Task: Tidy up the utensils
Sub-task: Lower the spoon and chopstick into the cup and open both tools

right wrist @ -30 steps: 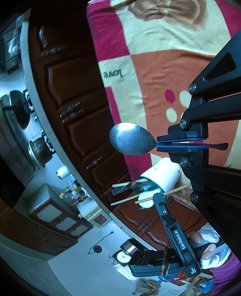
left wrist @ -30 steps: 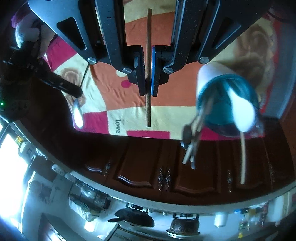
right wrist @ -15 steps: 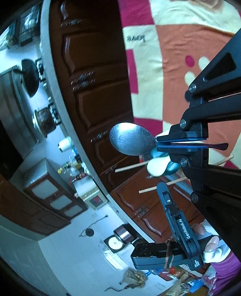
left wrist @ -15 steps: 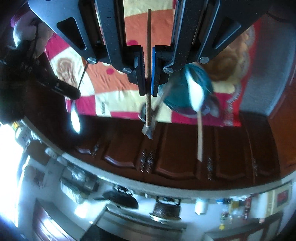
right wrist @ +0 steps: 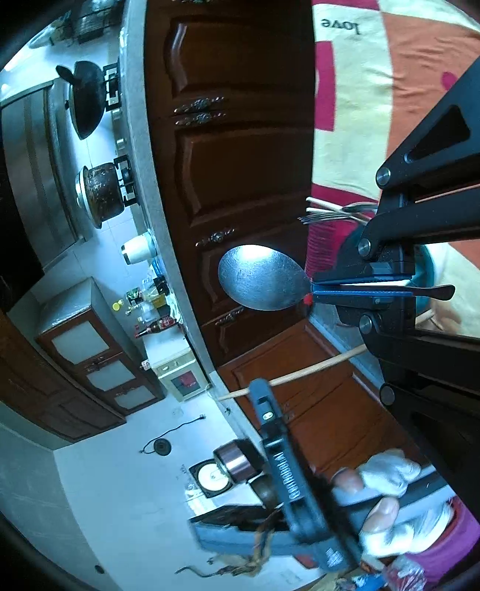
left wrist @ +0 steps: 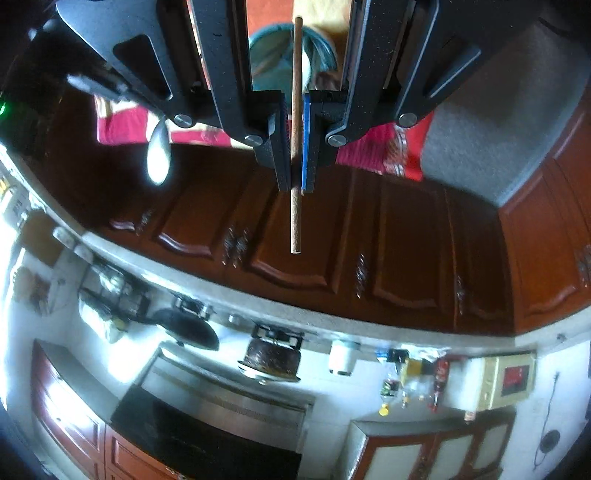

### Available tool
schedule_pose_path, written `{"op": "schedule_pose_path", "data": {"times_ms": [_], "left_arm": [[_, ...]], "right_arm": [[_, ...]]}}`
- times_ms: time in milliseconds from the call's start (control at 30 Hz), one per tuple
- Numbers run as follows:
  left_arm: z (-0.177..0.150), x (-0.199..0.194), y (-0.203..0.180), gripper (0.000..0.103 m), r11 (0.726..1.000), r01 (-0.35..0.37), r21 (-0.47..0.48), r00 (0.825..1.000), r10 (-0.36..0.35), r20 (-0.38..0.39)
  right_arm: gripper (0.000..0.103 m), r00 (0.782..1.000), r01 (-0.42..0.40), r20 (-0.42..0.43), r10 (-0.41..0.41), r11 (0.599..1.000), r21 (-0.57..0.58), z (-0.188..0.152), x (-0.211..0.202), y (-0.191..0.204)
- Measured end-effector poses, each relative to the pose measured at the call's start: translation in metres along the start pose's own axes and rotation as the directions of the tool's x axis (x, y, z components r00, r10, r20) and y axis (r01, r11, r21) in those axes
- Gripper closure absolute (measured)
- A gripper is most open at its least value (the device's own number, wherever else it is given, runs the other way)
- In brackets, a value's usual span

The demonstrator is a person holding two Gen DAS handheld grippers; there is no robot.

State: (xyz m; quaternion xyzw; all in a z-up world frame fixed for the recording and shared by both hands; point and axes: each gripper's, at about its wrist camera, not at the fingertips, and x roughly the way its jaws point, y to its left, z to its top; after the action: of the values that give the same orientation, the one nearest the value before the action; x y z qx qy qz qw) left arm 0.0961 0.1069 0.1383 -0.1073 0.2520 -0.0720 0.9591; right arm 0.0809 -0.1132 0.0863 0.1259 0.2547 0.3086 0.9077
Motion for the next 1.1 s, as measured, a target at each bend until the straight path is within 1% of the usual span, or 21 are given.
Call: {"op": "schedule_pose_path", "data": {"times_ms": [100, 300, 400, 533, 600, 867, 1100], "left_arm": [[0.007, 0.009, 0.006, 0.099, 1.0, -0.016, -0.01, 0.999, 0.017, 0.03], [0.01, 0.025, 0.01, 0.099, 1.0, -0.01, -0.028, 1.0, 0.011, 0.023], [0.004, 0.028, 0.01, 0.098, 1.0, -0.022, -0.015, 0.999, 0.023, 0.023], [-0.01, 0.032, 0.009, 0.098, 1.0, -0.028, -0.006, 1.0, 0.028, 0.006], [-0.02, 0.033, 0.009, 0.098, 0.999, -0.032, 0.003, 0.999, 0.032, -0.004], [-0.042, 0.028, 0.002, 0.098, 0.998, -0.039, 0.047, 0.999, 0.04, -0.014], [-0.054, 0.029, 0.0, 0.098, 0.998, -0.04, 0.05, 0.998, 0.042, -0.038]], "right_arm": [[0.1, 1.0, 0.029, 0.005, -0.029, 0.999, -0.035, 0.001, 0.019, 0.002], [0.1, 0.998, 0.063, -0.014, -0.064, 0.995, -0.08, -0.009, 0.049, 0.001], [0.1, 0.997, 0.076, -0.024, -0.079, 0.992, -0.102, -0.016, 0.056, 0.001], [0.1, 0.995, 0.088, -0.027, -0.092, 0.988, -0.128, -0.027, 0.062, 0.002], [0.1, 0.995, 0.087, -0.043, -0.093, 0.987, -0.138, -0.033, 0.065, 0.002], [0.1, 0.99, 0.088, -0.1, -0.1, 0.989, -0.123, -0.056, 0.063, -0.003], [0.101, 0.982, 0.088, -0.16, -0.1, 0.993, -0.077, -0.07, 0.065, -0.012]]}}
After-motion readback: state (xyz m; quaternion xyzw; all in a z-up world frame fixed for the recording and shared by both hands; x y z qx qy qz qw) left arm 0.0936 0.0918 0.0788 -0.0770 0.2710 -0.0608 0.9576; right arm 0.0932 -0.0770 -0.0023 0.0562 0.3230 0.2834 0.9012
